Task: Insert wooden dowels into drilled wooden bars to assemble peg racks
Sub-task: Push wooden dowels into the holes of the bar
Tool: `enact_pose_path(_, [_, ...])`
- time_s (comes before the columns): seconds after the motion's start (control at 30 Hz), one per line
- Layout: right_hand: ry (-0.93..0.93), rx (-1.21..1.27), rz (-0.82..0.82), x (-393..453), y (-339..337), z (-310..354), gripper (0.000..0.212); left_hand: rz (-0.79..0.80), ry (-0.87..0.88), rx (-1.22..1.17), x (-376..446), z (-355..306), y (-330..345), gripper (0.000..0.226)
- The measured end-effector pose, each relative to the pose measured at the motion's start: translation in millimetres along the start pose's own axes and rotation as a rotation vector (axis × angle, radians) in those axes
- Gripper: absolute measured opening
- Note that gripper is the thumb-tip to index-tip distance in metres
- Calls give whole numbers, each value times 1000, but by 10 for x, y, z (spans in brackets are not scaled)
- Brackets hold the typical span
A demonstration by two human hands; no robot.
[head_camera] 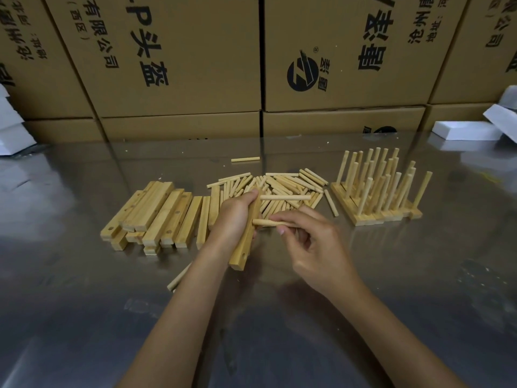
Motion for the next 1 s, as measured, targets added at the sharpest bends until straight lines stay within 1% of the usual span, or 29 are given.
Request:
enact_pose_path(0.17, [20, 20, 59, -21, 3, 10, 23, -12, 1, -5, -33, 33, 21, 38])
enact_pose_path(0.37, [21, 9, 23, -25, -10, -11, 24, 28, 91, -41, -92, 48, 30, 36])
enact_pose_path(0.5, [46, -6, 2, -18, -29, -72, 25, 57, 189, -15, -139, 59, 47, 35])
enact_pose_path(0.67, [71, -3, -5, -16, -39, -99, 25, 48, 200, -2, -165, 80, 81, 36])
enact_pose_path(0.83, [197, 39, 16, 0, -62, -111, 21, 50, 220, 0, -168, 84, 83, 38])
enact_pose_path(1.0, [497, 271, 132, 115, -169, -124, 16, 43, 135, -81, -208, 54, 96, 34])
Point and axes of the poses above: each hand's wrist, its own x-axis towards the middle knuckle, its own y-axis out of the palm, z = x × y, the point moved 1 cm from there along x, towards the middle knuckle, and after that the axes turned 15 degrees about -z, right-handed, at the moved point
